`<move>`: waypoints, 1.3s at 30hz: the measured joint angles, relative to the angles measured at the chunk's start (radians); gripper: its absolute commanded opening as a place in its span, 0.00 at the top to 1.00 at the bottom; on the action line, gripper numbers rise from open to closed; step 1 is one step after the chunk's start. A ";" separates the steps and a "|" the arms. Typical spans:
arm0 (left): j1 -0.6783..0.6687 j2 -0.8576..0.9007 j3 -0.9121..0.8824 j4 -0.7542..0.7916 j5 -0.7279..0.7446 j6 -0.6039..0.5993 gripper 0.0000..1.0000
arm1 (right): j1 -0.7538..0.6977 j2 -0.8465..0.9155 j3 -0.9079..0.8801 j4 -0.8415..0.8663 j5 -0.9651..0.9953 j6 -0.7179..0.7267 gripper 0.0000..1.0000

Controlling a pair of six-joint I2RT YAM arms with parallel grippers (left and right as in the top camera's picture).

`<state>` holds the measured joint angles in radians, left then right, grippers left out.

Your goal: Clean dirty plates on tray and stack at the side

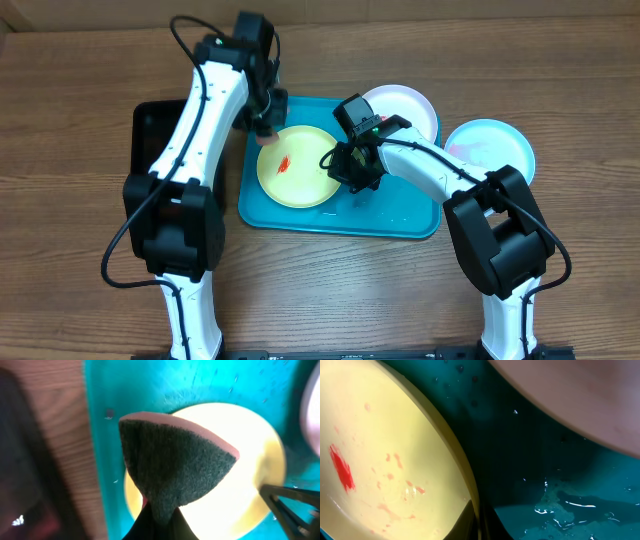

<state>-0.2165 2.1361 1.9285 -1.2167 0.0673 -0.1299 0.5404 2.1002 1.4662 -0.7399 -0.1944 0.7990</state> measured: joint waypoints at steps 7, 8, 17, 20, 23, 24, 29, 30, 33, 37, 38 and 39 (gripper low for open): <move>-0.014 0.000 -0.224 0.195 0.029 0.027 0.96 | 0.000 0.000 0.000 -0.001 0.000 -0.010 0.96; -0.021 0.000 -0.247 0.220 0.026 0.029 0.96 | 0.000 0.000 0.000 -0.001 0.000 -0.010 0.96; -0.118 -0.015 -0.394 0.377 -0.099 0.025 0.96 | 0.000 0.000 0.000 -0.003 0.002 -0.014 0.96; -0.130 -0.016 -0.398 0.377 -0.082 0.045 0.96 | 0.000 0.000 0.000 -0.006 0.005 -0.015 0.96; -0.130 -0.017 -0.402 0.396 -0.017 0.068 0.96 | -0.001 0.000 0.000 -0.007 0.009 -0.015 0.96; -0.129 -0.017 -0.404 0.408 0.002 0.071 0.96 | -0.001 0.000 0.000 -0.007 0.013 -0.016 0.96; -0.124 -0.017 -0.411 0.456 0.013 0.026 0.96 | -0.002 0.000 0.000 0.000 0.018 -0.014 0.96; -0.124 -0.017 -0.411 0.458 -0.015 -0.002 0.96 | -0.002 0.000 0.000 0.006 0.018 -0.014 0.96; -0.139 -0.018 -0.411 0.444 -0.127 -0.080 0.96 | 0.001 0.000 0.000 0.010 0.016 -0.014 0.96; -0.152 -0.019 -0.411 0.381 -0.262 -0.142 0.96 | 0.006 0.000 0.000 0.010 0.014 -0.014 0.96; -0.152 -0.019 -0.411 0.368 -0.278 -0.149 0.96 | 0.006 0.000 0.000 0.011 0.014 -0.014 0.96; -0.153 -0.019 -0.411 0.352 -0.289 -0.149 0.96 | 0.006 0.000 0.000 0.010 0.014 -0.014 0.96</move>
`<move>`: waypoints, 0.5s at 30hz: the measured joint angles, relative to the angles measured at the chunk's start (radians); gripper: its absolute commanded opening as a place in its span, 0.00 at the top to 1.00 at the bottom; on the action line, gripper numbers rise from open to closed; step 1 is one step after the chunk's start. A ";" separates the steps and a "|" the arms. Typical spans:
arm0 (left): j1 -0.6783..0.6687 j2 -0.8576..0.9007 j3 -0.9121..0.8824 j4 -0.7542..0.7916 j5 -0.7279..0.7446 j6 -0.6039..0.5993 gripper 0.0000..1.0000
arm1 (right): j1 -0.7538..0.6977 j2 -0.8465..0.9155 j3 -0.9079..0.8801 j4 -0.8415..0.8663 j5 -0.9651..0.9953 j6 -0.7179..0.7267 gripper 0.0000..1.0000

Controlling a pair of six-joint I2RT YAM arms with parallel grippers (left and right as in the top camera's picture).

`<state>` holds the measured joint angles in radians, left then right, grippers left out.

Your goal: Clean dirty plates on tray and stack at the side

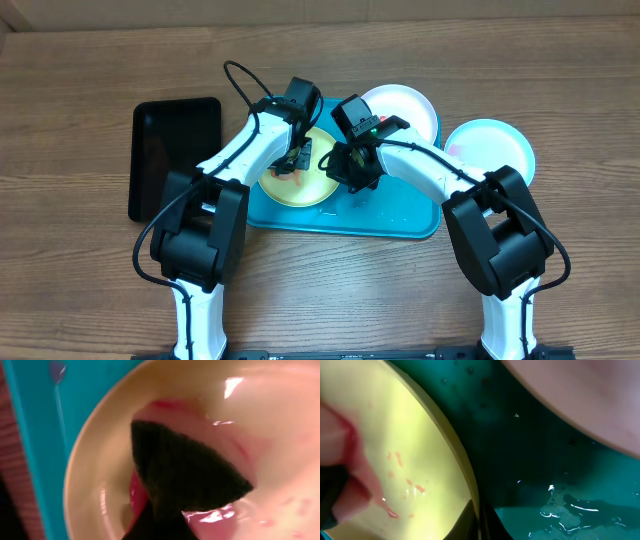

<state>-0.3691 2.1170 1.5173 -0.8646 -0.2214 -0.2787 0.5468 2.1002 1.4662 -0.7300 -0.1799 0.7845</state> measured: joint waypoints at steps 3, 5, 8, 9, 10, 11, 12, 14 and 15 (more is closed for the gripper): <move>0.000 0.000 0.000 -0.032 0.015 0.035 0.96 | 0.000 0.000 0.000 -0.003 0.000 -0.005 0.96; 0.000 -0.001 0.000 -0.042 0.062 0.085 0.96 | 0.000 0.000 0.000 -0.006 0.001 -0.008 0.96; 0.015 -0.006 0.000 -0.047 0.175 0.169 0.96 | -0.002 0.000 0.000 -0.007 0.002 -0.013 0.96; 0.018 -0.006 0.000 -0.042 0.222 0.189 0.96 | -0.002 0.000 0.000 -0.008 0.003 -0.014 0.96; 0.021 -0.007 0.000 -0.032 0.272 0.209 0.96 | -0.002 0.000 0.000 -0.009 0.004 -0.016 0.96; 0.023 -0.006 0.000 -0.018 0.318 0.222 0.96 | -0.002 0.000 0.000 -0.009 0.004 -0.016 0.96; 0.024 -0.006 -0.002 0.002 0.369 0.235 0.96 | -0.003 0.000 0.000 -0.009 0.004 -0.018 0.96; 0.023 -0.006 -0.006 0.040 0.439 0.242 0.96 | -0.003 0.000 0.000 -0.009 0.003 -0.019 0.96; 0.023 -0.006 -0.008 0.054 0.459 0.242 0.96 | -0.003 0.000 0.000 -0.009 0.003 -0.019 0.96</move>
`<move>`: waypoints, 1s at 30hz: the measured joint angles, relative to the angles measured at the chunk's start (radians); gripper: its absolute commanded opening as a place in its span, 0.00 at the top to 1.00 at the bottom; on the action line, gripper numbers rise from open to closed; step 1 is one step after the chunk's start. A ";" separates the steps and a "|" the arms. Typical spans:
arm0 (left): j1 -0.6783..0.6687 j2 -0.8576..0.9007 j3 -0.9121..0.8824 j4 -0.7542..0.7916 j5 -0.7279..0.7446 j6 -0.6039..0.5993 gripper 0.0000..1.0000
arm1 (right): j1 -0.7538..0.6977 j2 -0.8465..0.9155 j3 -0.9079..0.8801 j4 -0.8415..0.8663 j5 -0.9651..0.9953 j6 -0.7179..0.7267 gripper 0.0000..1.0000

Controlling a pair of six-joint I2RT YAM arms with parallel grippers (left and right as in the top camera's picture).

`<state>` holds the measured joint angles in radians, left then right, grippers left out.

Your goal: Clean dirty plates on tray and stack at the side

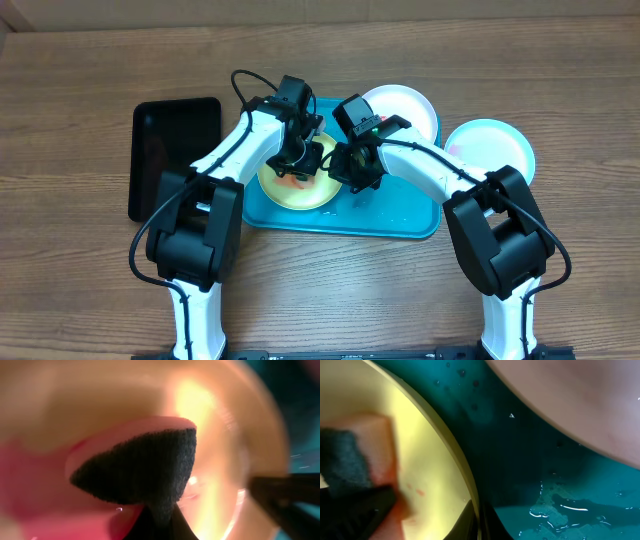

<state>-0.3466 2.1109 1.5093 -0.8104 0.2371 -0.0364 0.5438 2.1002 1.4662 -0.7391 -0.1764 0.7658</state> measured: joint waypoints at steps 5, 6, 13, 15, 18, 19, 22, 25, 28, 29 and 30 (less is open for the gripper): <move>-0.001 0.001 -0.004 0.069 -0.082 -0.078 0.96 | 0.000 0.000 0.000 0.005 0.000 0.000 0.96; -0.004 0.001 -0.004 0.077 -0.131 -0.107 0.96 | 0.000 0.000 0.000 0.008 0.000 0.000 0.96; -0.019 0.000 -0.003 0.002 -0.462 -0.269 0.96 | 0.002 0.000 0.000 0.012 -0.002 0.001 0.96; -0.018 0.000 -0.003 -0.041 -0.492 -0.276 0.96 | 0.002 0.000 0.000 0.012 -0.002 0.000 0.96; -0.018 0.001 -0.003 -0.099 -0.482 -0.248 0.96 | 0.002 0.000 0.000 0.010 -0.002 0.000 0.96; -0.018 0.000 -0.003 -0.114 -0.466 -0.224 0.96 | 0.002 0.000 0.000 0.007 -0.002 0.000 0.96; -0.013 0.000 0.000 -0.145 -0.388 -0.139 0.96 | 0.001 0.000 0.000 0.003 0.000 -0.003 0.96; 0.004 -0.003 0.001 -0.156 -0.259 -0.041 0.96 | 0.001 0.000 0.000 0.002 0.000 -0.005 0.96; 0.008 -0.005 0.001 -0.139 -0.108 0.043 0.96 | 0.001 0.000 0.000 -0.002 0.000 -0.007 0.96; 0.006 -0.005 0.001 -0.123 -0.062 0.060 0.96 | 0.001 0.000 0.000 -0.002 0.000 -0.007 0.96; 0.003 -0.005 0.000 -0.101 -0.021 0.072 0.96 | 0.001 0.000 0.000 -0.002 0.000 -0.008 0.96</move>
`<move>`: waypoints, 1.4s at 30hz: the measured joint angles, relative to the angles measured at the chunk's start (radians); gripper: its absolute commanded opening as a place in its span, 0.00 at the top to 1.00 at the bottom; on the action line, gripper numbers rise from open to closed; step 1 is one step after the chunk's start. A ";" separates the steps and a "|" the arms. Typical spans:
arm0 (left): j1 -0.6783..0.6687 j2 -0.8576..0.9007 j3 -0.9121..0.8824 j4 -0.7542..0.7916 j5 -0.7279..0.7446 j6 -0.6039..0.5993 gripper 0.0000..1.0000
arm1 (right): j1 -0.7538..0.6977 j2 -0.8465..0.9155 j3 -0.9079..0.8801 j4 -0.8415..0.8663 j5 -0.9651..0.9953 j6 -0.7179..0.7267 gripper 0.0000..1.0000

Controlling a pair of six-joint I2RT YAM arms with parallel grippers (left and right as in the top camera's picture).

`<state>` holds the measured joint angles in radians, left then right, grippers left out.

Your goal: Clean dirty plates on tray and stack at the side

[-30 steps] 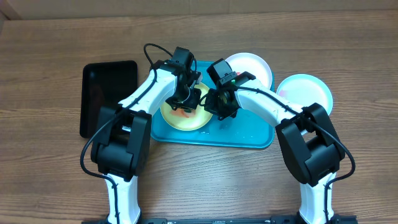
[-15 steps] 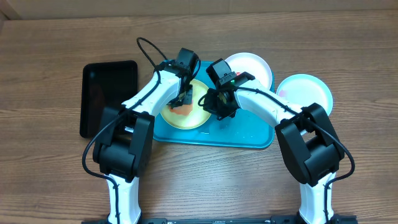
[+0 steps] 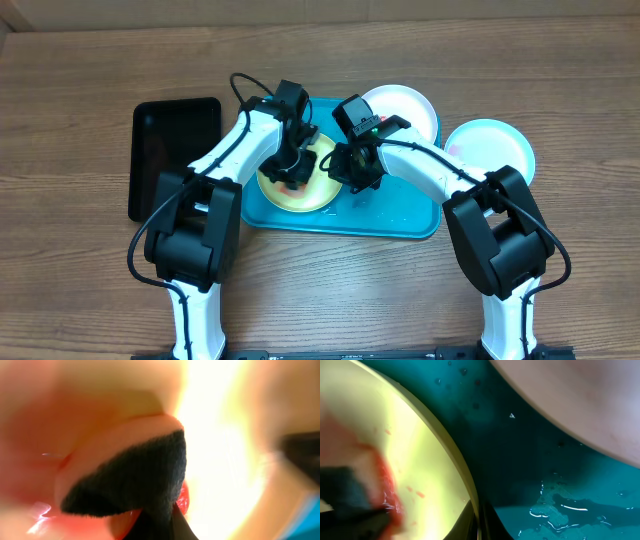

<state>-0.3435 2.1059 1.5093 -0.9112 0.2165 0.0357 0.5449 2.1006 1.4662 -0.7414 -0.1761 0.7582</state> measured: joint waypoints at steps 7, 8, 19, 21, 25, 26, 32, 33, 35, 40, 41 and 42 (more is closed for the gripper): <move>-0.015 0.002 -0.005 0.167 -0.058 -0.106 0.96 | 0.000 0.000 0.000 0.000 -0.001 0.001 0.96; -0.017 0.002 -0.005 0.180 -0.118 -0.152 0.96 | 0.000 0.000 0.000 0.001 -0.002 0.001 0.96; -0.021 0.002 -0.005 -0.007 -0.480 -0.380 0.96 | 0.000 0.000 0.000 0.002 -0.003 0.001 0.96; -0.021 0.002 -0.005 -0.035 -0.440 -0.350 0.96 | 0.000 0.000 0.000 0.001 -0.003 0.001 0.96; -0.011 0.000 -0.003 -0.057 -0.277 -0.213 0.96 | 0.000 0.000 0.000 -0.004 0.000 0.000 0.96; -0.005 -0.002 -0.003 -0.055 -0.218 -0.177 0.96 | -0.001 0.000 0.000 -0.005 -0.001 0.000 0.96; -0.009 -0.002 -0.005 0.061 -0.004 -0.103 0.96 | -0.002 0.000 0.000 -0.006 0.000 0.000 0.96; -0.011 -0.002 -0.005 0.089 0.000 -0.108 0.96 | -0.002 0.000 0.000 -0.007 0.000 0.000 0.96; -0.017 -0.001 -0.006 0.140 -0.029 -0.134 0.96 | -0.002 0.000 0.000 -0.006 -0.001 0.000 0.96; -0.028 -0.001 -0.006 0.170 -0.272 -0.292 0.96 | -0.002 0.000 0.000 -0.002 -0.003 0.000 0.96; -0.029 -0.001 -0.006 0.154 -0.333 -0.331 0.96 | -0.002 0.000 0.000 -0.002 -0.003 0.000 0.96; -0.028 -0.001 -0.006 0.135 -0.379 -0.357 0.96 | -0.002 0.000 0.000 -0.002 -0.003 0.000 0.96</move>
<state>-0.3717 2.1052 1.5036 -0.7757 -0.1627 -0.3218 0.5434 2.1006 1.4662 -0.7433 -0.1795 0.7586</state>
